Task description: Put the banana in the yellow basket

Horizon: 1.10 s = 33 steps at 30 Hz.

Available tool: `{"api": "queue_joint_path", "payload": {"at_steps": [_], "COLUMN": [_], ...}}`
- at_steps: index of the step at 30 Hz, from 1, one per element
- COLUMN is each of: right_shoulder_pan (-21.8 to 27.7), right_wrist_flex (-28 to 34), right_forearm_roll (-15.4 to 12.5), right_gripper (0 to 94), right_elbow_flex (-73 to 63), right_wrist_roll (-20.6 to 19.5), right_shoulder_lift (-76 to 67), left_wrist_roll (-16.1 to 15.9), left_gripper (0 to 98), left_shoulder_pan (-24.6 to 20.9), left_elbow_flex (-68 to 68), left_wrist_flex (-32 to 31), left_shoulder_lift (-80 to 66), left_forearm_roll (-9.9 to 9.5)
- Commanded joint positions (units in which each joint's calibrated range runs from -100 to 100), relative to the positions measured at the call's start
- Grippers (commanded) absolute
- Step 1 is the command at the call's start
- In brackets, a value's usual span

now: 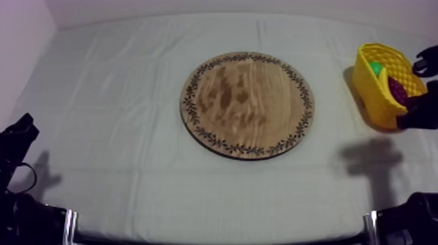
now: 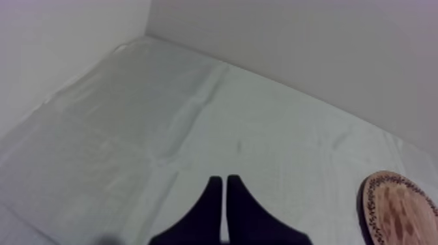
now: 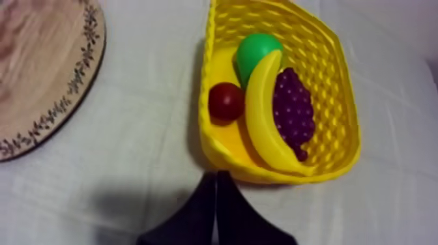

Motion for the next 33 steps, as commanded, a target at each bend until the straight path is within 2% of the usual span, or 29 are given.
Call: {"api": "queue_joint_path", "payload": {"at_steps": [1, 4, 10, 13, 16, 19, 22, 28, 33], "right_shoulder_pan": [-0.06, -0.73, -4.35, -5.98, -8.46, -10.98, -13.58, -16.18, -16.35], "right_wrist_flex": [0.05, 0.57, 0.34, 0.9, 1.4, 1.38, 0.62, -1.08, -1.29], "right_forearm_roll": [-5.5, -8.0, -9.37, -7.87, -5.09, -3.68, -1.92, -0.41, -0.23], "right_gripper": [0.4, 0.4, 0.4, 0.4, 0.3, 0.3, 0.2, 0.3, 0.3], "right_elbow_flex": [2.85, 5.64, 12.67, 15.05, 16.46, 17.23, 17.98, 19.32, 19.46], "right_wrist_roll": [1.44, 0.88, -1.7, -6.59, -12.57, -14.37, -12.47, -4.17, -3.19], "right_shoulder_lift": [-6.13, -11.55, -22.11, -26.75, -30.53, -33.87, -36.93, -39.05, -39.28], "left_wrist_roll": [-0.01, -0.01, -0.01, 0.0, 0.01, 0.0, -0.01, 0.01, 0.03], "left_gripper": [0.1, 0.1, 0.1, 0.1, 0.1, 0.1, 0.1, 0.1, 0.1], "left_shoulder_pan": [-0.02, -0.02, -0.02, -0.02, -0.02, -0.02, -0.02, -0.02, -0.02], "left_elbow_flex": [0.03, 0.03, 0.03, 0.03, 0.03, 0.03, 0.03, 0.03, 0.03], "left_wrist_flex": [-0.01, -0.01, -0.01, -0.01, -0.01, -0.01, -0.01, -0.01, -0.01], "left_shoulder_lift": [0.02, 0.02, 0.02, 0.02, 0.02, 0.02, 0.02, 0.02, 0.02], "left_forearm_roll": [-0.01, -0.01, -0.01, -0.01, -0.01, -0.01, -0.01, -0.01, -0.01]}}
